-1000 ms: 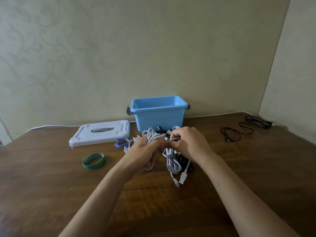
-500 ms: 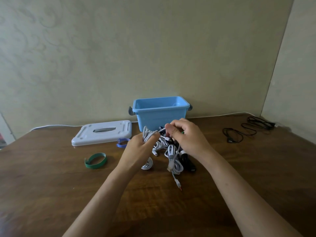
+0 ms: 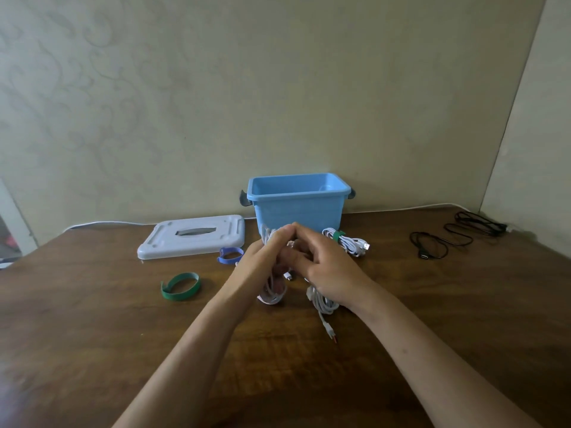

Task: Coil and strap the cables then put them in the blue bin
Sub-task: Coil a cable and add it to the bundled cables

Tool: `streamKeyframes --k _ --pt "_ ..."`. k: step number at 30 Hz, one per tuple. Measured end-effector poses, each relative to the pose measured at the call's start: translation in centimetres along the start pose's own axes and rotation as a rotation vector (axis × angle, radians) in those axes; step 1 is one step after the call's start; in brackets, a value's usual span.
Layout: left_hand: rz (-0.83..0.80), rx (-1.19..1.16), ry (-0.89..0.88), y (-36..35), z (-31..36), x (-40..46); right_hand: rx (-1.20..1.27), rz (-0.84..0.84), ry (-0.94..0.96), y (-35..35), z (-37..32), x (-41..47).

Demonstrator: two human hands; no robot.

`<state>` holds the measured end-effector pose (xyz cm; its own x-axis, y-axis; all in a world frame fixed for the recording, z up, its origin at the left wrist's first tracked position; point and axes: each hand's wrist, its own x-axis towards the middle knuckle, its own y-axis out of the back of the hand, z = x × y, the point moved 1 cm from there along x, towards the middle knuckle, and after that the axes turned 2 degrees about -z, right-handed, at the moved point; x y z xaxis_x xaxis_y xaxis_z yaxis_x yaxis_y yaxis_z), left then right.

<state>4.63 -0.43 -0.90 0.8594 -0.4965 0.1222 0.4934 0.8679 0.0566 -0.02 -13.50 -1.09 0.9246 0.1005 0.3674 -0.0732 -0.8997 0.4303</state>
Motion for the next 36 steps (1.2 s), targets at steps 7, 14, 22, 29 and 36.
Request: streamKeyframes --k 7,14,22,29,36 --pt "-0.004 0.126 0.0 -0.3 0.3 -0.2 -0.14 0.038 -0.005 0.2 0.3 0.0" --pt "0.265 0.407 -0.202 0.6 0.3 0.2 -0.183 -0.042 -0.075 -0.1 0.1 0.1" --pt "0.36 0.314 -0.262 1.2 0.4 0.5 -0.171 -0.204 -0.171 -2.0 0.1 -0.4" --pt "0.148 -0.146 -0.239 1.5 0.7 0.3 -0.362 -0.266 -0.167 -2.5 0.9 -0.1" --pt "0.096 -0.066 -0.258 2.2 1.1 0.1 -0.119 -0.34 -0.284 1.1 0.6 -0.2"
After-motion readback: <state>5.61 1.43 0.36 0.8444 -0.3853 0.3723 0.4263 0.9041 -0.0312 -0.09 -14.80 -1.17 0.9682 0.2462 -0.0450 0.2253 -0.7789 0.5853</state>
